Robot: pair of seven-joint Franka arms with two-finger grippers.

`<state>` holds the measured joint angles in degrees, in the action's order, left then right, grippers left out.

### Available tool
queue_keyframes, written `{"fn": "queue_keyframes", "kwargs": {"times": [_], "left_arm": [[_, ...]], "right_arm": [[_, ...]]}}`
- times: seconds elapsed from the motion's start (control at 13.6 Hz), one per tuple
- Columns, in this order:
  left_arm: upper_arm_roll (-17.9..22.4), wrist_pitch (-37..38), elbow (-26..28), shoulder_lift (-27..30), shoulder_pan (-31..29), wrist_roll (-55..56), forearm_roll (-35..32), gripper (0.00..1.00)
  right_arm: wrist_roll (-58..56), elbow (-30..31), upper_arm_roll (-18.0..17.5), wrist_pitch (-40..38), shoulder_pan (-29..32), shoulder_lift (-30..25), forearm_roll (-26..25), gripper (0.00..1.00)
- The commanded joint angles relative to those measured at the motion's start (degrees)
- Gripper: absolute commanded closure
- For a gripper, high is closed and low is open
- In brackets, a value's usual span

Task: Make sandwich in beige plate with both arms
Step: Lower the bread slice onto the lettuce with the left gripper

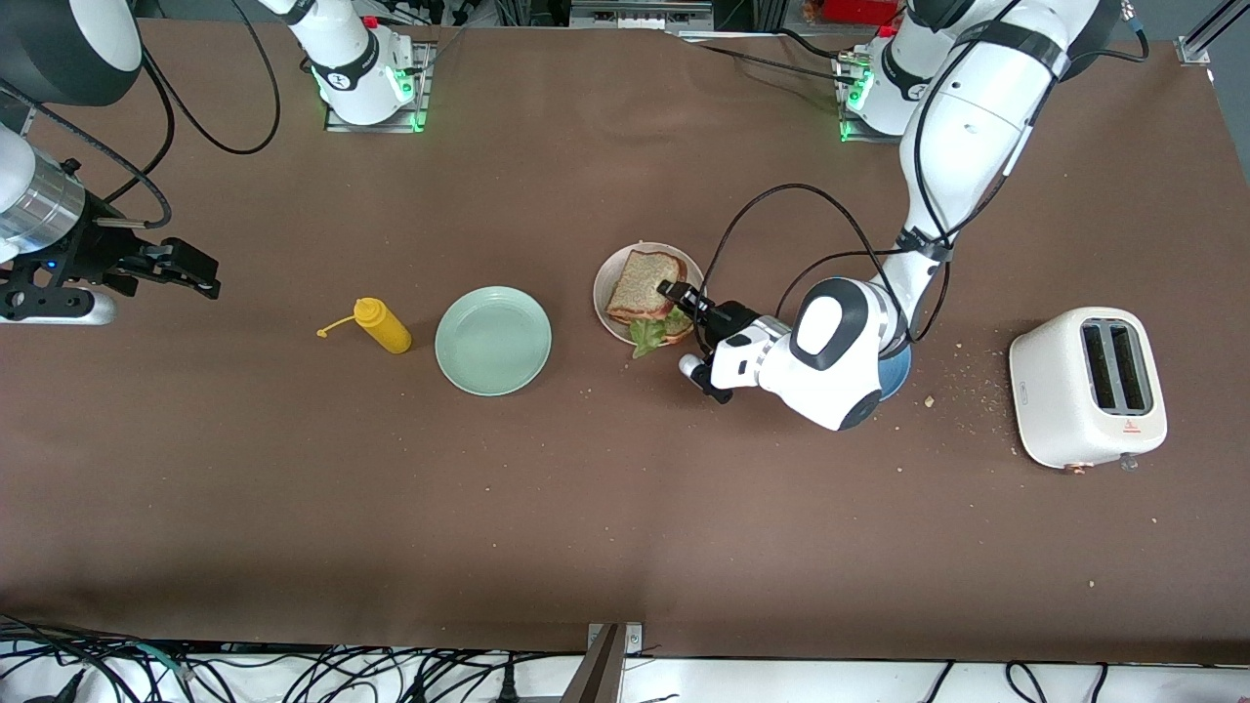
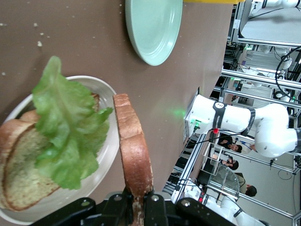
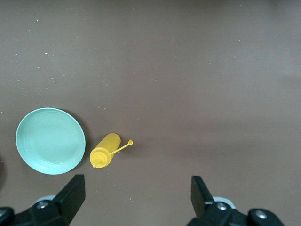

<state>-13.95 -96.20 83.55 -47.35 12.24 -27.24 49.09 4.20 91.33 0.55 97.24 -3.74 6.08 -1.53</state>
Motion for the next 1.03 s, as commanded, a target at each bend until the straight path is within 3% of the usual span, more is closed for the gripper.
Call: {"fn": "queue_keyframes", "kwargs": {"times": [0.0,0.07,0.29,0.66,0.95], "left_arm": [[0.51,-1.53,2.59,0.68,-0.38,-5.1,-0.13,0.05],[0.51,-1.62,2.15,0.86,-0.29,-5.19,-1.62,0.0],[0.51,-1.53,1.88,2.52,-0.73,-5.02,-8.99,0.0],[0.59,-0.13,1.88,8.67,-0.99,-3.61,-19.38,0.0],[0.77,3.56,1.1,16.4,-2.66,4.55,-29.82,0.0]], "right_arm": [[0.46,0.34,-0.11,-1.87,0.4,-1.52,0.91,0.0],[0.54,0.43,-0.11,-1.88,0.4,-1.51,0.91,0.0],[0.72,0.43,-0.2,-1.88,0.4,-1.52,0.91,0.0],[0.81,0.43,-0.46,-1.7,0.31,-1.51,1.0,0.0],[1.25,0.43,-0.55,-1.44,0.31,-1.51,1.0,0.0]]}}
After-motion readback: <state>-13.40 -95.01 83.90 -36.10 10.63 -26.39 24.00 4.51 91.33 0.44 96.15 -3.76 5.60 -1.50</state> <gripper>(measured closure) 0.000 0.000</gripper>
